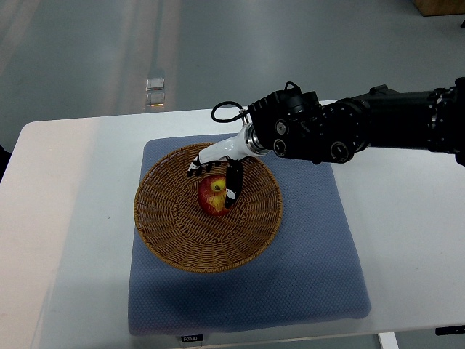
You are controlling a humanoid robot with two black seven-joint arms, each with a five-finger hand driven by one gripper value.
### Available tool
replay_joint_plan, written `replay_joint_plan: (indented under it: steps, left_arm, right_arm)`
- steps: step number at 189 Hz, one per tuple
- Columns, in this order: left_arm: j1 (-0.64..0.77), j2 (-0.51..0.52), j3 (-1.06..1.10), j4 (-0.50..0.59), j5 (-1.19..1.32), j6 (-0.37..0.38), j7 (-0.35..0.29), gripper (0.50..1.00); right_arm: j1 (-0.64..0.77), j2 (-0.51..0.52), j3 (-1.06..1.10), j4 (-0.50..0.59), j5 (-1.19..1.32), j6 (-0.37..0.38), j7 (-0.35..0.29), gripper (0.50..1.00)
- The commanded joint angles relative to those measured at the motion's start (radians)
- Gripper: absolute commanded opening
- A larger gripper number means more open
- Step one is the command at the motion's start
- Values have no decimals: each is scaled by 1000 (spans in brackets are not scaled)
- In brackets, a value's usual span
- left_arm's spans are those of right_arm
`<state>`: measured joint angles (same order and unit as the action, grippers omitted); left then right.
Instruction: Place red apple in basket with right hand
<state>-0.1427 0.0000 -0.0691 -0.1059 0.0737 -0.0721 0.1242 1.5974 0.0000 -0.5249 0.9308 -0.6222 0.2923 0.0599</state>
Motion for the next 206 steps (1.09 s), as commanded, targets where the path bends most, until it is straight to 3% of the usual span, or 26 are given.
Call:
replay_joint_plan:
  steps: [1,61,62,66,82,83,87,106,120,129,130,132,150,177,206]
  left_arm:
    - [0,0,0,0,0,0,0,1000]
    - [0,0,0,0,0,0,0,1000]
    - [0,0,2,0,0,0,0,1000]
    - [0,0,2,-2,0,0,0,1000]
    - [0,0,2,-2,0,0,0,1000]
    - [0,0,2,-2,0,0,0,1000]
    - [0,0,2,-2,0,0,0,1000]
    - [0,0,3,-2,0,0,0,1000]
    - [0,0,5,-2,0,0,0,1000]
    - [0,0,5,-2,0,0,0,1000]
    - [0,0,6,-2,0,-2,2,1000]
    - [0,0,8,-2,0,-2,2,1000]
    - [0,0,9,-3,0,-2,2,1000]
    - [0,0,11,-3,0,-2,2,1000]
    - [0,0,11,-2,0,-2,3,1000]
  right_arm:
    - [7,0,45,0,3,33,-2,924]
    - [18,-14,240,-44,58,33,2,924]
    - [-31,-62,302,-94,99,28,5,924]
    - [-57,-81,332,-116,117,24,9,924]
    - [-99,-109,388,-142,142,13,15,924]
    - [-169,-162,505,-179,188,-17,30,924]
    - [-206,-184,561,-190,209,-31,34,924]
    - [-398,-224,818,-231,312,-81,37,924]
    - [-540,-219,1025,-242,372,-99,57,924]
    - [-541,-219,1025,-242,372,-99,57,924]
    - [-635,-207,1166,-247,400,-101,101,924]
    - [-655,-204,1195,-248,406,-101,113,924]
    - [-771,-150,1368,-265,443,-102,172,924]
    - [-835,-57,1468,-305,470,-101,181,926]
    - [-846,-48,1467,-339,486,-101,181,926]
